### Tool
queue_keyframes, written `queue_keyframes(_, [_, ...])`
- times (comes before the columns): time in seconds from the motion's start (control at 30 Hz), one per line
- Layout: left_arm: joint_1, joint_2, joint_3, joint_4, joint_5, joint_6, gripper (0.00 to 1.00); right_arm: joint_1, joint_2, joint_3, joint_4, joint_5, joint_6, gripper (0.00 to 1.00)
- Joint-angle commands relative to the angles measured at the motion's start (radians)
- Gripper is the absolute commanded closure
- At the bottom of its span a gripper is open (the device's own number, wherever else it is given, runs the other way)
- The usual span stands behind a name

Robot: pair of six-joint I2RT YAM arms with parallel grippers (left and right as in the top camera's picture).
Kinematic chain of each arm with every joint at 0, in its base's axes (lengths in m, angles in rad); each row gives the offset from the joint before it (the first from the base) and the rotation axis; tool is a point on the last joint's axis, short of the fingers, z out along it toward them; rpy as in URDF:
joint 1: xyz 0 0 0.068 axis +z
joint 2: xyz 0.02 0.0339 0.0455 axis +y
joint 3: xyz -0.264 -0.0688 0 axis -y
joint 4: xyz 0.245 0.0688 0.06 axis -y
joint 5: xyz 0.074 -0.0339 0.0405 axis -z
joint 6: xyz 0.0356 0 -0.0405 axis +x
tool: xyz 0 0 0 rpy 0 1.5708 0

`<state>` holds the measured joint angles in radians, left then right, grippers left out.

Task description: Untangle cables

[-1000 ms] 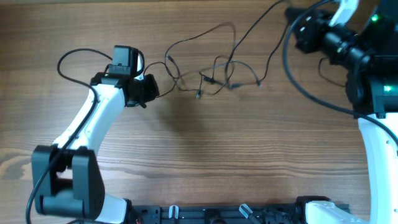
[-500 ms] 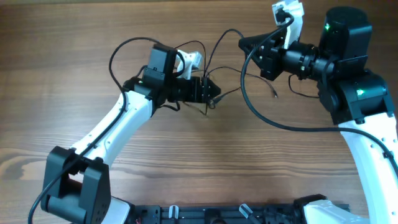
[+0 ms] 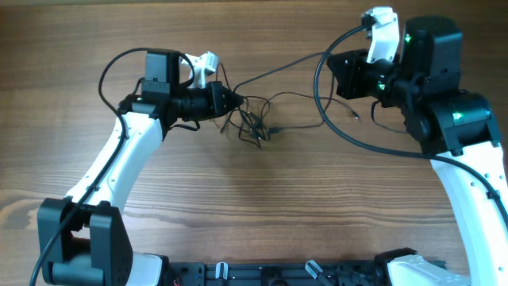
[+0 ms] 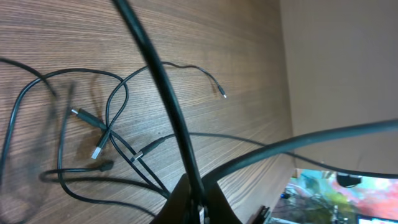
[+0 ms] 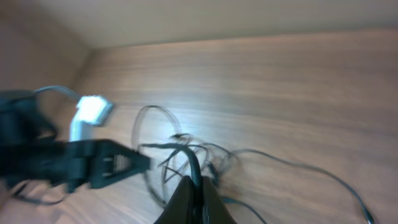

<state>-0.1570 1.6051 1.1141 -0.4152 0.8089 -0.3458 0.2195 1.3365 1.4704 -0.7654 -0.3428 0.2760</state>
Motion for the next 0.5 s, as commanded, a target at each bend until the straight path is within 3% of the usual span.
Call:
queue_keyframes(0.0, [0.049,-0.016,-0.001,-0.042,-0.006,0.002,0.85,-0.004,0.001,0.015,-0.022,0.186,0.086,0.96])
queue_keyframes(0.13, [0.053,-0.016,-0.001,-0.055,-0.006,0.002,0.76,-0.004,0.001,0.015,-0.011,0.064,-0.008,0.96])
queue_keyframes(0.23, [0.053,-0.016,-0.001,-0.066,-0.017,0.002,0.85,-0.004,0.001,0.015,-0.01,0.057,-0.009,0.96])
queue_keyframes(0.3, [0.052,-0.016,-0.001,-0.06,-0.016,0.0,0.81,-0.004,0.001,0.015,-0.006,-0.092,-0.095,0.96])
queue_keyframes(0.33, [0.046,-0.016,-0.001,-0.05,-0.011,-0.003,0.57,-0.004,0.001,0.015,-0.003,-0.255,-0.19,0.96])
queue_keyframes(0.37, [0.035,-0.016,-0.001,-0.03,0.0,-0.003,0.45,-0.004,0.001,0.015,-0.003,-0.317,-0.213,0.96])
queue_keyframes(0.47, [0.001,-0.016,-0.001,0.055,0.036,-0.045,0.35,-0.003,0.001,0.015,-0.007,-0.342,-0.224,0.96])
